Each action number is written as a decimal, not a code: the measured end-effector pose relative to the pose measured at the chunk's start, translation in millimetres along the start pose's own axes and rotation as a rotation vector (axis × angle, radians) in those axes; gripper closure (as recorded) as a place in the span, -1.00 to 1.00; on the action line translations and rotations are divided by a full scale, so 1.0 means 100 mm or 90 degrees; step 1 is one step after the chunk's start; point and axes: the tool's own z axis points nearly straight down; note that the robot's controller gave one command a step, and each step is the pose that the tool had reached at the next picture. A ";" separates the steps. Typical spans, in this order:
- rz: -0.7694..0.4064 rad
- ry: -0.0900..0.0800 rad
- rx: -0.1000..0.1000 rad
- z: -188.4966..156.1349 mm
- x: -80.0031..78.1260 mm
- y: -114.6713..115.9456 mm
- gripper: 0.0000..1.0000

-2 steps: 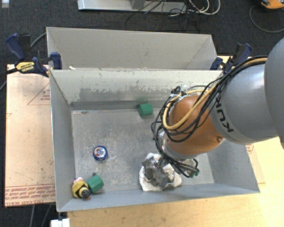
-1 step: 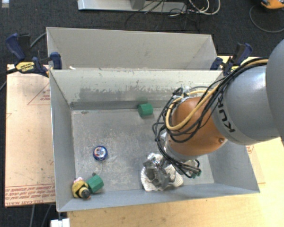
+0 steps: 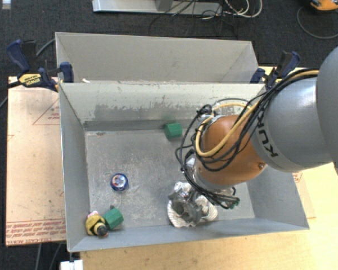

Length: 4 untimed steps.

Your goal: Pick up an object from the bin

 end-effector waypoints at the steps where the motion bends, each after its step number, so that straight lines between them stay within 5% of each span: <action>1: 0.000 0.000 0.000 0.00 0.00 0.00 1.00; 4: 0.006 -0.001 -0.001 -0.04 0.02 0.00 1.00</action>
Offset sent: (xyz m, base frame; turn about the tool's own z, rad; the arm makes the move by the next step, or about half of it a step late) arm -0.0009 -0.0123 0.0112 -0.0029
